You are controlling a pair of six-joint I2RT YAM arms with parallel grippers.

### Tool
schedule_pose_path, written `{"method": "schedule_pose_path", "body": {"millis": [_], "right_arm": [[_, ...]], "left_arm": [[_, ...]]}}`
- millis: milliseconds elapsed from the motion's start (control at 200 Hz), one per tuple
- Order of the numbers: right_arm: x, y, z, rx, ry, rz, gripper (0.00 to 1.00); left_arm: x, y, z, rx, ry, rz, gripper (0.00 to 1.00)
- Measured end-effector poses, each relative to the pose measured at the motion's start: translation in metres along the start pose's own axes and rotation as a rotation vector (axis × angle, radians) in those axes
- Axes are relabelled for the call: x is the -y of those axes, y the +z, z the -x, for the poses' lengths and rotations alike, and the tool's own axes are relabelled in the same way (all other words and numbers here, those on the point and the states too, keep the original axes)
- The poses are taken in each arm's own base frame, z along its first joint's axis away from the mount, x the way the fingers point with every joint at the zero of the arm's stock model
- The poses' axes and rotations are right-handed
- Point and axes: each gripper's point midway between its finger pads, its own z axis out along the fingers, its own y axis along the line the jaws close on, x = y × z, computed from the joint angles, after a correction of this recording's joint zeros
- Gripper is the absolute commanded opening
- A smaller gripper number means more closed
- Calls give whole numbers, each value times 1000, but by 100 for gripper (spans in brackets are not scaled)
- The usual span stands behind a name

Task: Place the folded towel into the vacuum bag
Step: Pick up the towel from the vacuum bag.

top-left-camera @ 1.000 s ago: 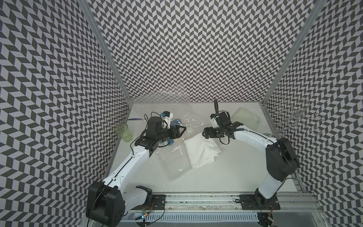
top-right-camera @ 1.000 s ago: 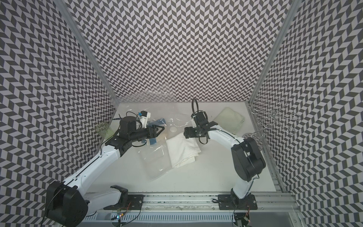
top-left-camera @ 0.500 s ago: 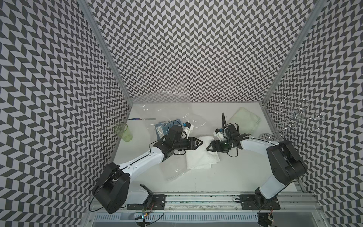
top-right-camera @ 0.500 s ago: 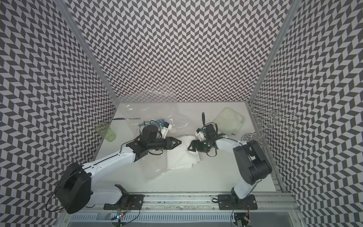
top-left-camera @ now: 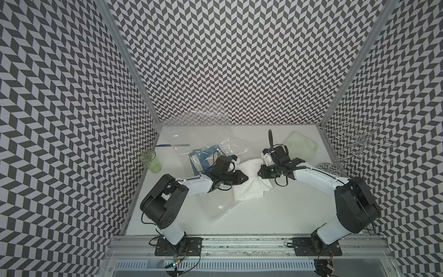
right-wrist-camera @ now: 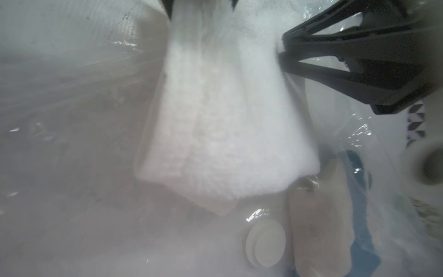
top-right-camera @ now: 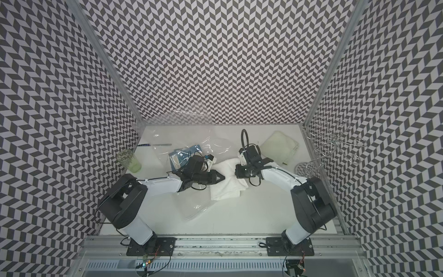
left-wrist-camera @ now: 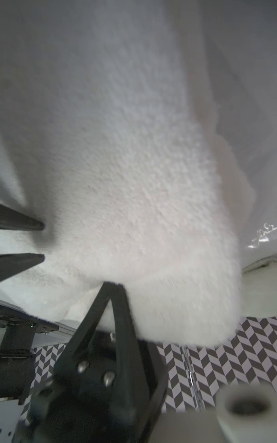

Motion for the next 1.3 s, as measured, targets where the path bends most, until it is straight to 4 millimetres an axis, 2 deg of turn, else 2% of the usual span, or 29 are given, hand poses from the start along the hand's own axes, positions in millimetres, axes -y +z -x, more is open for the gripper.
{"method": "schedule_pose_path", "body": {"millis": [135,240,305,451,661,736,841,982,1077,1137,1212,1302], "right_arm": [[5,8,3,30,-47,-223,12],[12,16,2,34,-87,-398,11],[8,17,5,45,-117,-456,11],[-21,21,3,47,-137,-403,13],[-48,32,-4,18,-68,-248,13],[-50,42,-5,13,-41,-219,9],[-39,62,-1,27,16,-204,4],[-27,75,10,77,86,-176,3],[-30,77,19,109,89,-155,4],[-30,76,20,112,81,-155,5],[-32,75,22,116,60,-153,8],[-34,71,24,105,26,-164,11]], "left_arm": [[-20,19,-2,-11,-54,-5,13],[-18,22,2,1,-69,-33,12],[-17,23,4,10,-70,-44,12],[-19,22,4,22,-80,-54,11],[-23,21,3,28,-82,-55,9],[-26,21,3,29,-87,-49,9],[-32,19,6,40,-100,-29,11],[-24,2,11,46,-88,-7,16],[-4,-27,21,80,-50,-4,16],[-2,-50,34,139,-34,9,17],[-20,-67,44,190,-53,53,18],[-61,-62,36,167,-120,143,19]]}}
